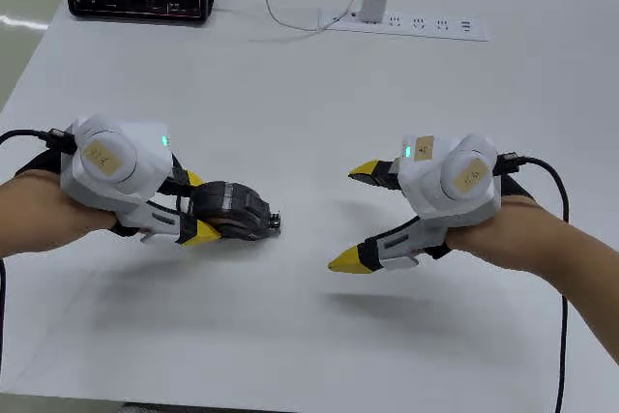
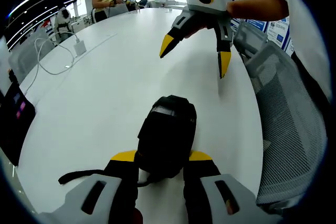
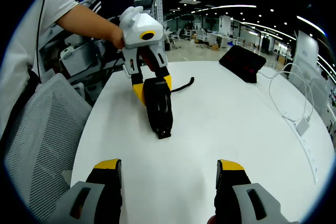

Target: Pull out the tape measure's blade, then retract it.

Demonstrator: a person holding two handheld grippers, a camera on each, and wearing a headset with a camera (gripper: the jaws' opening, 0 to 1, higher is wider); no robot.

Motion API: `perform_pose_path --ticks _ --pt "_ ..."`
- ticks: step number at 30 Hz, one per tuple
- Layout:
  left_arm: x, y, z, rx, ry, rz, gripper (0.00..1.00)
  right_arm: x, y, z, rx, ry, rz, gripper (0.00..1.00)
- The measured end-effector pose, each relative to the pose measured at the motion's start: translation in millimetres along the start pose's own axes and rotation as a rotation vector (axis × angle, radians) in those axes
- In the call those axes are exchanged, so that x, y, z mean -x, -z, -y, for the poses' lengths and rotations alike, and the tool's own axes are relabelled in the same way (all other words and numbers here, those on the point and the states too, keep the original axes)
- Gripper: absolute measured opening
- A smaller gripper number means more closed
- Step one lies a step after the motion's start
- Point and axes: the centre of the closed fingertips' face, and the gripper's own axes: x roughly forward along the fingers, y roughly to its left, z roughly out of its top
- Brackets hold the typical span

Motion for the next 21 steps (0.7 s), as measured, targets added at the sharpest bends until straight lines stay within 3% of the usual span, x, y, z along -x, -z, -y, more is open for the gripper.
perform_pose_path --ticks 21 --pt "-0.4 0.3 -1.6 0.011 -0.023 -0.007 0.27 -33.1 -15.1 6.0 -0.006 -0.023 0.039 0.66"
